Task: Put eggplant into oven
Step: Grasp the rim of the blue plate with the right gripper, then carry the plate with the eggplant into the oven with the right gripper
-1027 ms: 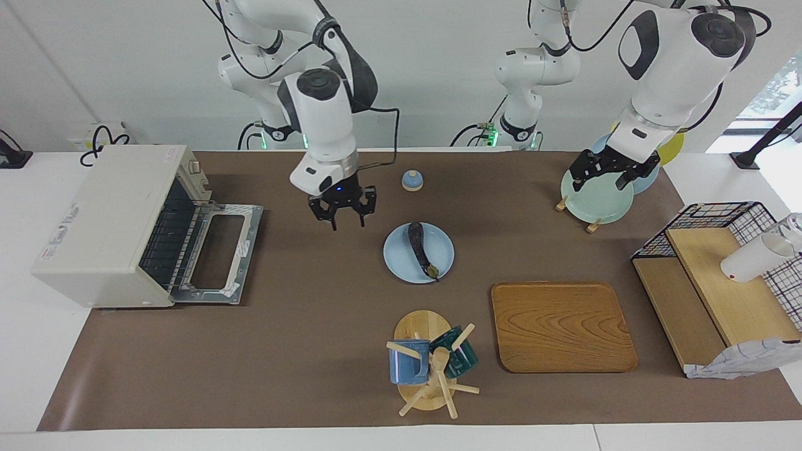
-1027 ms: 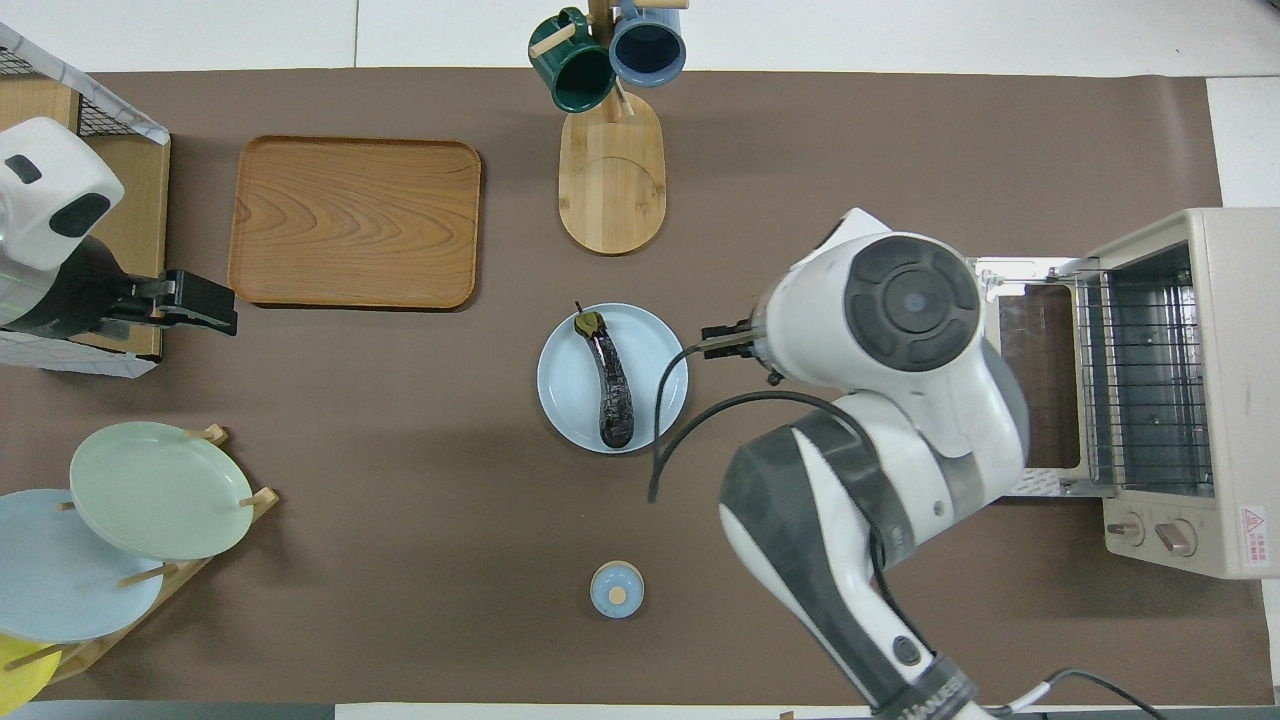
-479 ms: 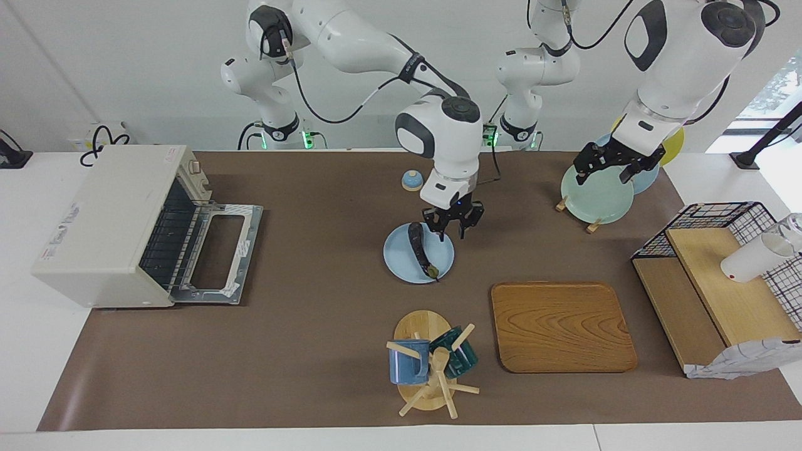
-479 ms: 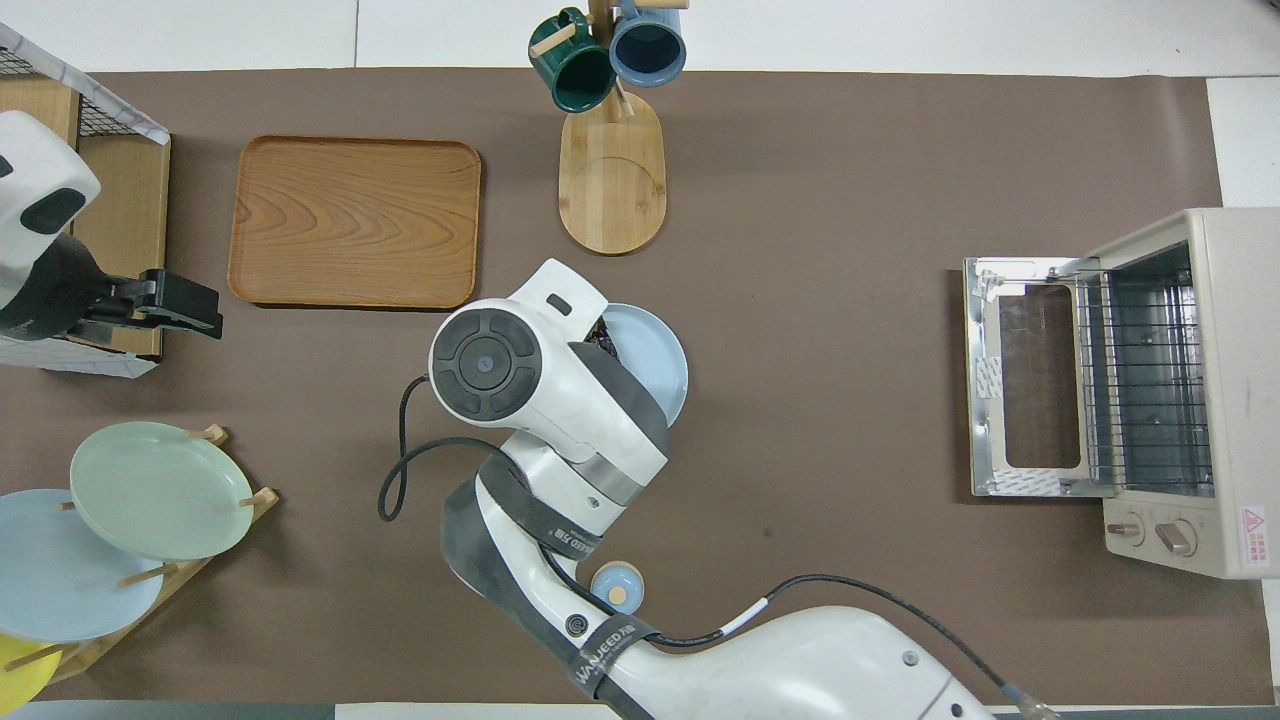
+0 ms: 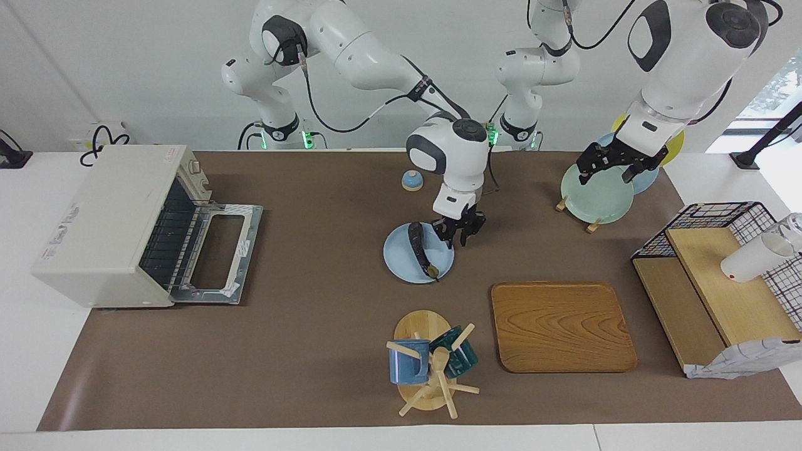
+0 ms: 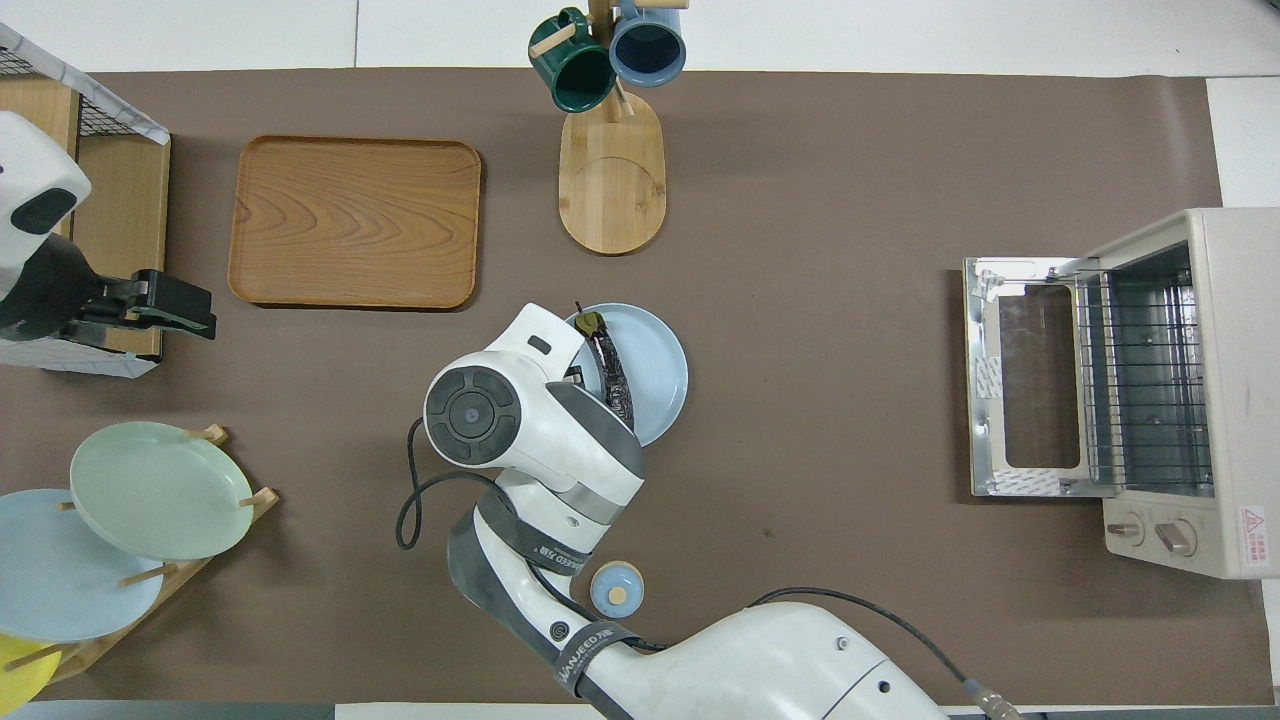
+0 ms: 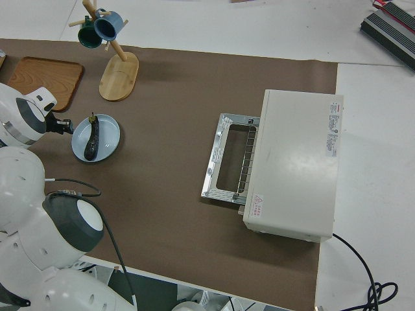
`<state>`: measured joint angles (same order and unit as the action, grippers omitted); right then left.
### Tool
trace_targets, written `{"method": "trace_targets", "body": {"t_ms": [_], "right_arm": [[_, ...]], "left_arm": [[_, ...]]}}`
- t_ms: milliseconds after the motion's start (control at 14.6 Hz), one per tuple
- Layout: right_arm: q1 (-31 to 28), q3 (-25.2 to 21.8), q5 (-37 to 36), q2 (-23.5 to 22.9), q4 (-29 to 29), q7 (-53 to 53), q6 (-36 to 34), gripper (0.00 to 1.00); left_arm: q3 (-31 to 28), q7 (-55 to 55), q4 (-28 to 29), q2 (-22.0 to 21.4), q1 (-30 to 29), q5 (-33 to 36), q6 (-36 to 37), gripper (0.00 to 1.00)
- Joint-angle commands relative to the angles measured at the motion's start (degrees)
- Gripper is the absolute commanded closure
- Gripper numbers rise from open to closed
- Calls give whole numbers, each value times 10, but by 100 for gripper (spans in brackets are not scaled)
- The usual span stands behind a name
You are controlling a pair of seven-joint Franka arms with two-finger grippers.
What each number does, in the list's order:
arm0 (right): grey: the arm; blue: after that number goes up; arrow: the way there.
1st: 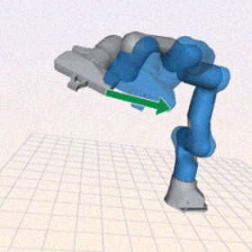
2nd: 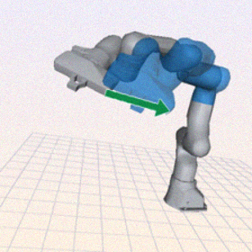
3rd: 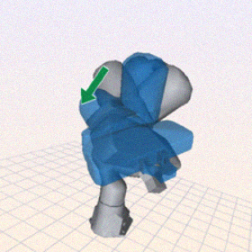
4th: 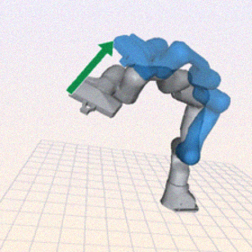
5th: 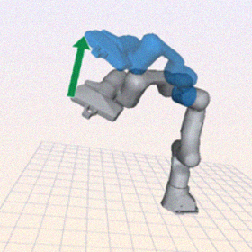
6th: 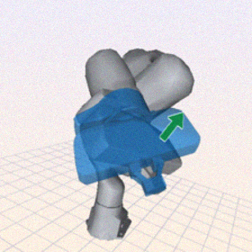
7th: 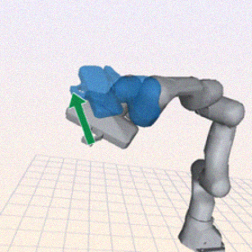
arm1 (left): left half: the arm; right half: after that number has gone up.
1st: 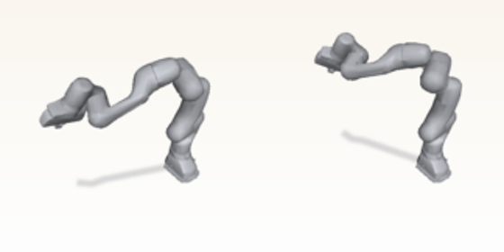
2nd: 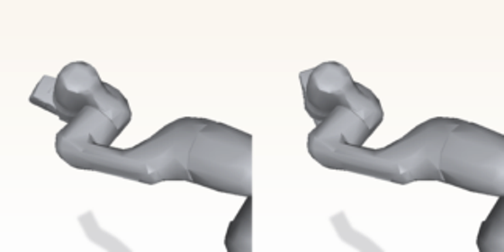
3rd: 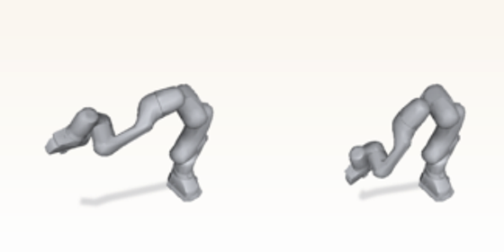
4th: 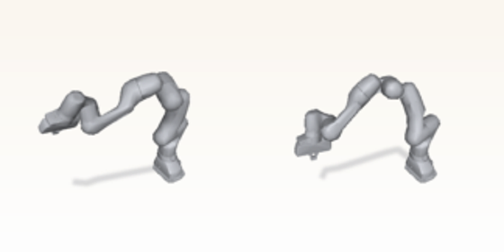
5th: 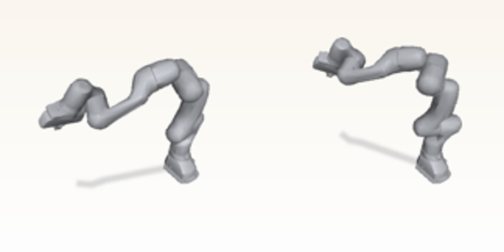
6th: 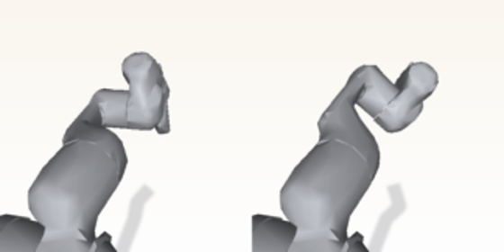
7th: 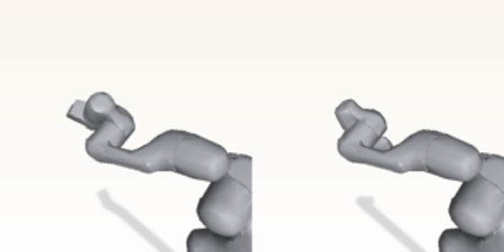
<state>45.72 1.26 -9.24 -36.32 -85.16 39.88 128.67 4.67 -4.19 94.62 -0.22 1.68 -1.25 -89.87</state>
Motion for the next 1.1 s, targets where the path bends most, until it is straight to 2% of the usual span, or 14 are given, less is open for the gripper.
{"method": "trace_targets", "body": {"t_ms": [0, 68, 137, 205, 274, 411, 548, 753, 890, 1027], "right_arm": [[2, 0, -32, 13, -37, 4, 15, 62], [2, 0, -32, 11, -41, 6, 23, 62], [11, 0, -33, 10, -46, 6, 26, 68], [16, -1, -36, 10, -45, 6, 19, 99], [17, -2, -49, 10, -37, 5, -3, 100], [19, 0, -103, 8, 7, 0, -90, 100], [9, -1, -109, 19, 34, -15, -164, 100], [-3, -20, -112, 66, 18, 5, -238, 100], [-69, -23, -105, 131, -61, 26, -238, 100], [-154, -22, -97, 212, -174, 12, -183, 100]], "left_arm": [[2, 8, 0, -3, -9, -1, 10, 0], [2, 8, 0, -3, -9, -1, 9, 0], [2, 8, 1, -3, -9, -1, 8, 0], [2, 8, 0, -3, -8, -1, 8, 0], [2, 8, 0, -3, -8, -1, 8, 0], [2, 8, 0, -3, -8, -1, 8, 0], [2, 8, 0, -3, -9, -1, 8, 0], [2, 8, 0, -3, -8, -1, 8, 0], [2, 8, 0, -3, -8, -1, 8, 0], [2, 8, 0, -3, -8, -1, 8, 0]]}}
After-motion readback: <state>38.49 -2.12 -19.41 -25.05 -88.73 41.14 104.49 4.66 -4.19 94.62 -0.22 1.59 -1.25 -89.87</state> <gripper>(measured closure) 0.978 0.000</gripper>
